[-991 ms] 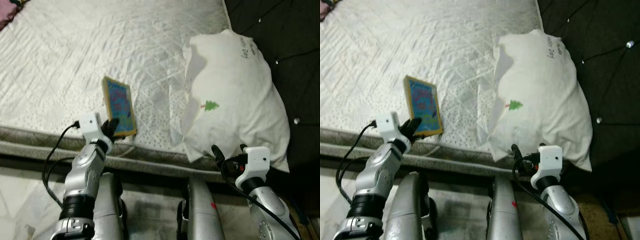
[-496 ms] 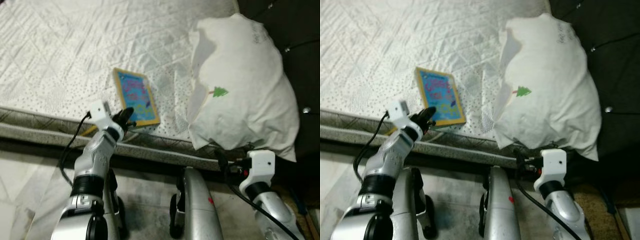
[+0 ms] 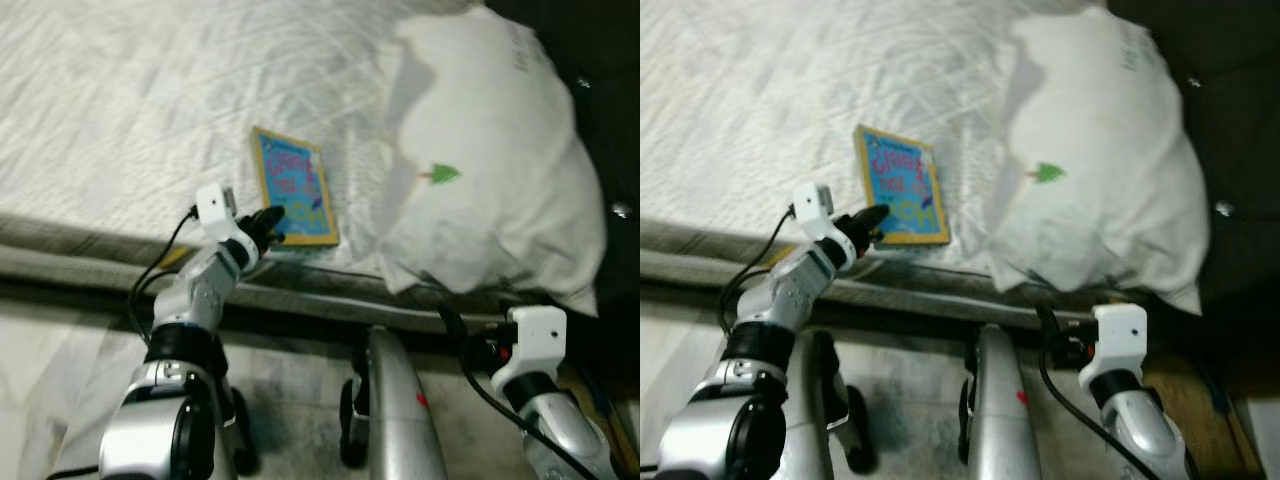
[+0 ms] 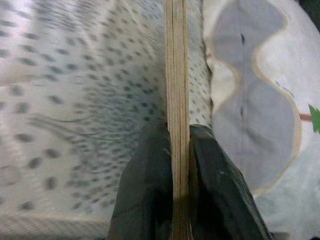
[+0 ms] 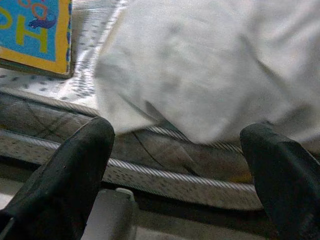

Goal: Clean up the room

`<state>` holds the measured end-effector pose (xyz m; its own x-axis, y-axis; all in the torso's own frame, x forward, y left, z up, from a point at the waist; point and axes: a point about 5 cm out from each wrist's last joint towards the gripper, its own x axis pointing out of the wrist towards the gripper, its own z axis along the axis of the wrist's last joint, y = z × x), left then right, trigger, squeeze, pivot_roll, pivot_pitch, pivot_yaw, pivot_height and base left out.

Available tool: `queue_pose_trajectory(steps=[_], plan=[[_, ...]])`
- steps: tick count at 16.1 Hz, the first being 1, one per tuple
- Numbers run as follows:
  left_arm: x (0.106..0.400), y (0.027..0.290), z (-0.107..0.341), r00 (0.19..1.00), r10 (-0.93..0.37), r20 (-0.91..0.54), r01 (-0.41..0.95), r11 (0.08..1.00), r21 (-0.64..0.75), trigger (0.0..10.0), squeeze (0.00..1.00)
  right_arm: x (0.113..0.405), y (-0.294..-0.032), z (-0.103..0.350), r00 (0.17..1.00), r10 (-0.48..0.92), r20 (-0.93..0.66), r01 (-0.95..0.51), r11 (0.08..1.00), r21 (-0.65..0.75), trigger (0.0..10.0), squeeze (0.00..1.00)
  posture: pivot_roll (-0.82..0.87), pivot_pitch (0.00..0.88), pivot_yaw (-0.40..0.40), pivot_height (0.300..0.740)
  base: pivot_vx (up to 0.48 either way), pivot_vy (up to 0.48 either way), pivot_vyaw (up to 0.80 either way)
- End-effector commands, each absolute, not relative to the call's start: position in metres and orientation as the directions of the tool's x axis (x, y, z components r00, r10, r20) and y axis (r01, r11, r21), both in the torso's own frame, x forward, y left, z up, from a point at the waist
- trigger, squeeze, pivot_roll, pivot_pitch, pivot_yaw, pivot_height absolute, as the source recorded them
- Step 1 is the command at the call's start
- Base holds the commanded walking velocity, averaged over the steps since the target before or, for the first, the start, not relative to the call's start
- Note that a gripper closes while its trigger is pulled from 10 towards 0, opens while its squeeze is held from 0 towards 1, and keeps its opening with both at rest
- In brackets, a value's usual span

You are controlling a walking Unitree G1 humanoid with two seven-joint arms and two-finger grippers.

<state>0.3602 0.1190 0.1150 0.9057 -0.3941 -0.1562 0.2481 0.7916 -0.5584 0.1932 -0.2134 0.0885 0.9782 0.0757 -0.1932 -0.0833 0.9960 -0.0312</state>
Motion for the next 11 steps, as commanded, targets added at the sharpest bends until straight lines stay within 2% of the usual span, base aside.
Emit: queue_pose_trajectory(steps=[1,4,7,11], plan=[[0.358,0.103,0.11,0.872,-0.456,-0.176,0.286,0.769,-0.571,10.0,0.0,0.187,-0.221,0.088,0.976,0.046,-0.213,-0.056,0.998,-0.043,10.0,0.0,-0.22,0.275,-0.119,0.552,0.0,0.0,0.0],[0.36,0.102,0.112,0.861,-0.475,-0.179,0.303,0.765,-0.568,10.0,0.0,0.184,-0.222,0.088,0.974,0.041,-0.222,-0.052,0.998,-0.044,10.0,0.0,-0.22,0.28,-0.115,0.552,0.0,0.0,0.0],[0.361,0.101,0.111,0.853,-0.488,-0.186,0.31,0.76,-0.571,10.0,0.0,0.183,-0.223,0.088,0.973,0.033,-0.226,-0.044,0.998,-0.043,10.0,0.0,-0.23,0.281,-0.112,0.552,0.0,0.0,-0.6],[0.356,0.089,0.103,0.763,-0.6,-0.241,0.34,0.689,-0.64,10.0,0.0,0.181,-0.224,0.09,0.974,0.029,-0.227,-0.042,0.998,-0.052,10.0,0.0,-0.24,0.286,-0.114,0.552,0.0,0.0,0.0]])
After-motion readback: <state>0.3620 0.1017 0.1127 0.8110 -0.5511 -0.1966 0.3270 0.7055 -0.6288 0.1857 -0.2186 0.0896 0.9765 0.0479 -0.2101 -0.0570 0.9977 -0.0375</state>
